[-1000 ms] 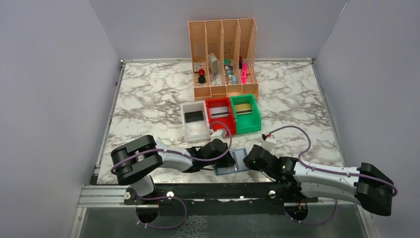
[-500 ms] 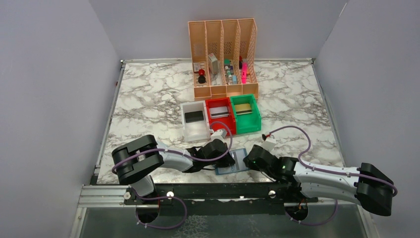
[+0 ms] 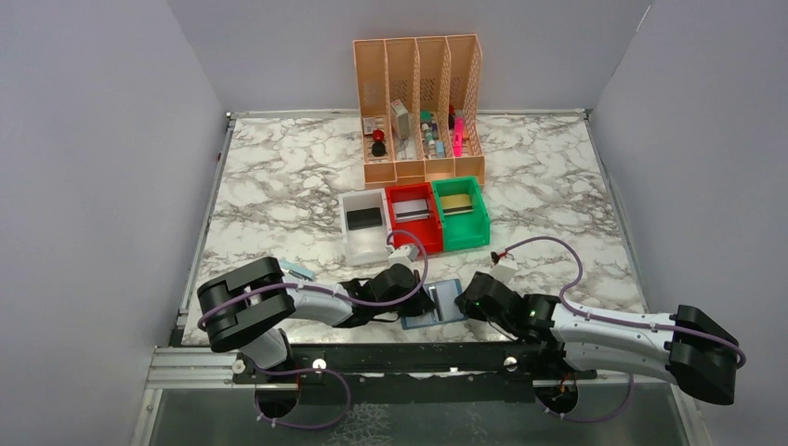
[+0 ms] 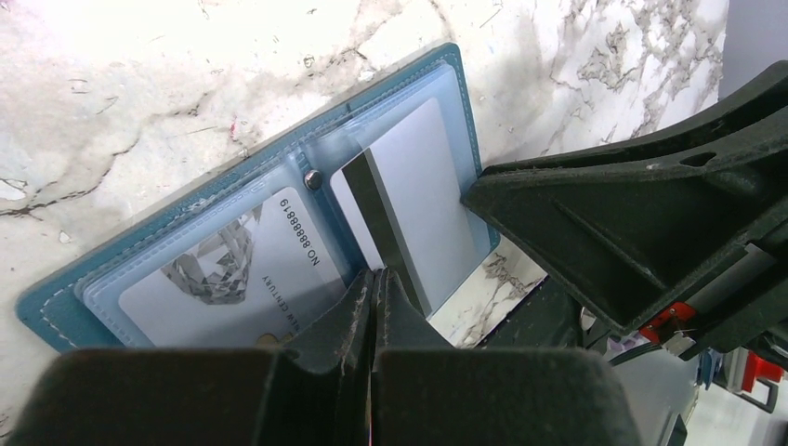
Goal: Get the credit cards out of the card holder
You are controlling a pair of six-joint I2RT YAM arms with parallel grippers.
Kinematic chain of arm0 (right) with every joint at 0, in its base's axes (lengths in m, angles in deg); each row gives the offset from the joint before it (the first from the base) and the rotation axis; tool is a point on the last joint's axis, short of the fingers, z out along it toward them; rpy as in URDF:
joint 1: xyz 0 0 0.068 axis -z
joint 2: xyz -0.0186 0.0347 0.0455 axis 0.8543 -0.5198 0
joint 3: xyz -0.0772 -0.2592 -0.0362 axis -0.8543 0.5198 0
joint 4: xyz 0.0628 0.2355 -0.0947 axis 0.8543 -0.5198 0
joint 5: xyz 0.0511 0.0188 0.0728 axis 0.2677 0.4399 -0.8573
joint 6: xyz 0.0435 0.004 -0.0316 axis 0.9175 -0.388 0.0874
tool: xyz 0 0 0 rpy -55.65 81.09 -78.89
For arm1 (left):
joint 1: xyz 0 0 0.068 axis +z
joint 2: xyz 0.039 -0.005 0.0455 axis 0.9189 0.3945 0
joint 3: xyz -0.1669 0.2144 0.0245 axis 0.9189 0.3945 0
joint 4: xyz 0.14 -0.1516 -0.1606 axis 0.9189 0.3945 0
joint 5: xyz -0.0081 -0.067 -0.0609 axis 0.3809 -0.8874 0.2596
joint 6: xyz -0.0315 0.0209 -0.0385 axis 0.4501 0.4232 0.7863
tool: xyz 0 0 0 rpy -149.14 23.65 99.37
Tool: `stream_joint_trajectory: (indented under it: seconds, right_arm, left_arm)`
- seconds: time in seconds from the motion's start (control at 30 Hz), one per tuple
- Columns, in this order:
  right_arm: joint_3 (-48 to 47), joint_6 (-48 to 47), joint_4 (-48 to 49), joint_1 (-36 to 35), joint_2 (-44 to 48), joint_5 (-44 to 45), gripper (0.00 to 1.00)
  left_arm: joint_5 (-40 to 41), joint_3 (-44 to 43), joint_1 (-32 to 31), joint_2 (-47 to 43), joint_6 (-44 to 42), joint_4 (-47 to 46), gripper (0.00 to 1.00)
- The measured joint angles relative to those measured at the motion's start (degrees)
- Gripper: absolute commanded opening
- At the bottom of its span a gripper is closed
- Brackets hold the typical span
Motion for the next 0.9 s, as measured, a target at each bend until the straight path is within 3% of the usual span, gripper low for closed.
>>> stream_joint_trajectory:
  seconds: [0.57, 0.9]
  right_arm:
    - [-3.8, -9.2, -3.4, 0.0, 8.8, -2.9, 0.29]
    - [-5.1, -9.9, -2.9, 0.0, -3.1, -4.3, 0.29]
  left_arm:
    - [-0.3, -0.2, 0.0, -1.4, -2.2, 1.6, 0.0]
    - [-0.6, -1.5, 0.0, -1.4, -3.2, 3.4, 0.08]
